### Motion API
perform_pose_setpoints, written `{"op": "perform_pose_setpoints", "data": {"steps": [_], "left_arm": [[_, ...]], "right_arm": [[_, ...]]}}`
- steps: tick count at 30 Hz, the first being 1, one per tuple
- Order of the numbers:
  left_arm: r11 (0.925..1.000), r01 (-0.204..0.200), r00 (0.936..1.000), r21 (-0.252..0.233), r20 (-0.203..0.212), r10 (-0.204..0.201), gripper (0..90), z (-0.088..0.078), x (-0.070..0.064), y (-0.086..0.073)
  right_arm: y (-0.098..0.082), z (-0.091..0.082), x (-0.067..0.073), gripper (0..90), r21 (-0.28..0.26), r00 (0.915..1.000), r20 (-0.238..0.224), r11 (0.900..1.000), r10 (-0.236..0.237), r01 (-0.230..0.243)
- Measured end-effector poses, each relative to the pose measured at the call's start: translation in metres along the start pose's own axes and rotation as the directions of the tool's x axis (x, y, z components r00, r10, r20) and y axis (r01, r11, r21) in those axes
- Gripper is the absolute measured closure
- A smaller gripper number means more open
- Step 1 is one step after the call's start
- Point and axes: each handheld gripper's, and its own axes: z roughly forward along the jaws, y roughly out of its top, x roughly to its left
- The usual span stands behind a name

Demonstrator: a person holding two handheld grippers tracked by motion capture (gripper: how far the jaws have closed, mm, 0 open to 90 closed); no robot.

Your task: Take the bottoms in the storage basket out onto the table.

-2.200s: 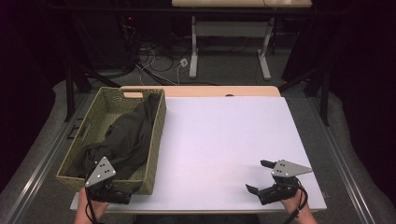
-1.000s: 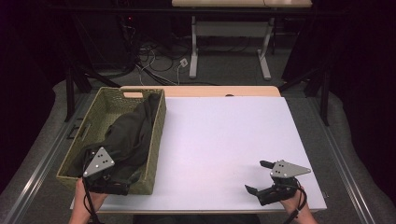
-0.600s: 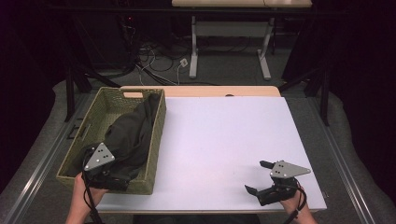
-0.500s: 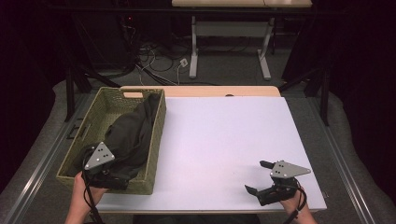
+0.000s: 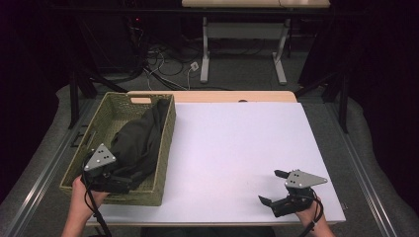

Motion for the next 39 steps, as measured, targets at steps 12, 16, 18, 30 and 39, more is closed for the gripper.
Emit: {"op": "perform_pose_setpoints", "data": {"steps": [12,16,18,30,39], "left_arm": [[0.9971,-0.034,0.9991,0.068,-0.023,0.036,0.1,0.002,0.014,0.009],[0.9942,-0.041,0.9988,0.099,-0.024,0.044,0.0,0.003,0.018,0.010],[0.9920,-0.049,0.9981,0.116,-0.031,0.053,0.1,0.004,0.020,0.011],[0.9830,-0.034,0.9977,0.181,-0.051,0.043,0.1,0.008,0.037,0.012],[0.9745,-0.015,0.9985,0.224,-0.049,0.026,0.1,0.011,0.051,0.009]], "right_arm": [[0.000,0.000,-0.001,0.2,0.002,1.0000,0.000,1.000,0.002,-0.002],[0.000,0.000,-0.001,0.2,0.001,1.0000,-0.002,1.000,0.005,-0.005],[0.000,0.000,-0.001,0.2,0.001,1.0000,-0.001,1.000,0.005,-0.005],[0.000,0.001,0.000,0.2,0.004,0.9999,0.000,1.000,0.015,-0.015],[0.000,0.002,-0.001,0.4,0.024,0.9992,-0.015,0.999,0.037,-0.037]]}}
